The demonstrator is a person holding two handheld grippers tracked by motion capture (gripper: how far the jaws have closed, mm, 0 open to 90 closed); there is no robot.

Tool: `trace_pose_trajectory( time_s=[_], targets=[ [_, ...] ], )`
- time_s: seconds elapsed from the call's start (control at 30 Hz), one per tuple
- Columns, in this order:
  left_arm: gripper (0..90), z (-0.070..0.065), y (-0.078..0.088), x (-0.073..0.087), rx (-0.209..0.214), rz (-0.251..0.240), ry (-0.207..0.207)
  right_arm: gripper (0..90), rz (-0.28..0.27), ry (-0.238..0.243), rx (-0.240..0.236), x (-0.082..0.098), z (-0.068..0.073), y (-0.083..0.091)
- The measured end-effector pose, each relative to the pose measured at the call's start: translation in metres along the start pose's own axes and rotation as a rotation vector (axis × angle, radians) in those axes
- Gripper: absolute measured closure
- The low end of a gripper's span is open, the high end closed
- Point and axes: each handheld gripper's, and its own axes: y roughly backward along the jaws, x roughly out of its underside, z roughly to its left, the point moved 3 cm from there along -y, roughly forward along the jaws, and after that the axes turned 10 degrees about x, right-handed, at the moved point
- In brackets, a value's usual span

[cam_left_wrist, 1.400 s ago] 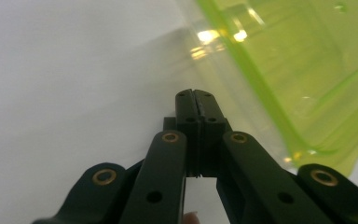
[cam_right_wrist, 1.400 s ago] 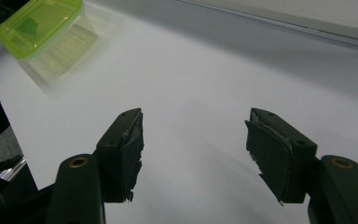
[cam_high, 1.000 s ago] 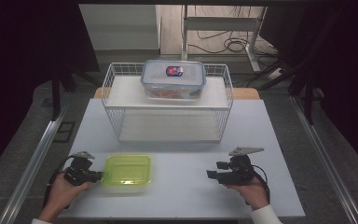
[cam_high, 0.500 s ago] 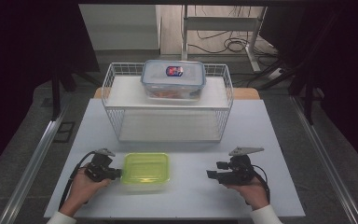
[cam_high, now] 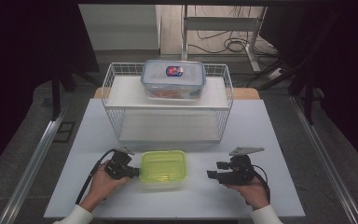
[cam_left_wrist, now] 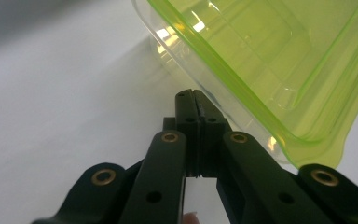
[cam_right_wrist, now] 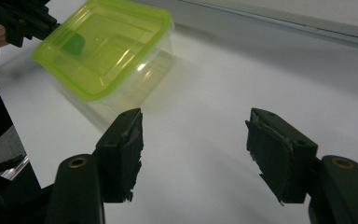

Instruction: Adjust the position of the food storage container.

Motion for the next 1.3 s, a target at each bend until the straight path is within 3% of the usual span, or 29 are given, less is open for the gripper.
trace_pose_trajectory(
  time_s=[0.17, 0.2, 0.43, 0.67, 0.7, 0.8, 0.83, 0.9, 0.93, 1.0, 1.07, 1.3],
  targets=[
    [90.0, -0.002, -0.008, -0.007, 0.007, 0.004, -0.015, 36.0, 0.001, 0.000, 0.000, 0.000, 0.000, 0.000],
    [90.0, -0.004, -0.010, -0.009, 0.010, -0.009, 0.003, 36.0, 0.000, 0.003, -0.002, 0.000, 0.000, 0.000],
    [90.0, -0.007, -0.021, -0.020, 0.028, -0.030, 0.010, 35.7, 0.004, 0.003, -0.004, 0.000, 0.000, -0.001],
    [88.6, -0.002, -0.011, -0.018, 0.016, -0.047, 0.017, 35.6, 0.002, 0.000, -0.005, 0.000, 0.000, 0.000],
    [86.1, -0.002, -0.002, -0.016, 0.014, -0.082, 0.034, 35.6, 0.000, -0.001, -0.004, 0.000, 0.000, 0.000],
    [79.4, -0.005, 0.007, -0.013, 0.016, -0.122, 0.046, 35.5, -0.001, -0.003, -0.003, 0.000, -0.001, 0.000],
    [67.4, -0.009, 0.014, -0.011, 0.008, -0.137, 0.058, 34.7, -0.002, -0.006, -0.003, 0.000, -0.001, 0.000],
    [64.1, -0.011, 0.018, -0.011, 0.009, -0.154, 0.067, 34.4, -0.003, -0.006, -0.003, 0.000, -0.001, 0.000],
    [57.9, -0.012, 0.021, -0.011, 0.015, -0.168, 0.076, 33.5, -0.004, -0.009, -0.002, 0.000, -0.001, 0.000],
    [37.9, -0.013, 0.026, -0.011, 0.018, -0.207, 0.092, 31.1, -0.013, -0.019, -0.002, -0.001, -0.002, 0.000],
    [31.7, -0.014, 0.033, -0.010, 0.012, -0.244, 0.087, 30.1, -0.021, -0.025, -0.005, -0.001, -0.002, 0.000],
    [20.9, -0.018, 0.040, -0.007, 0.026, -0.262, 0.056, 26.8, -0.041, -0.051, -0.015, -0.003, -0.004, 0.001]
  ],
)
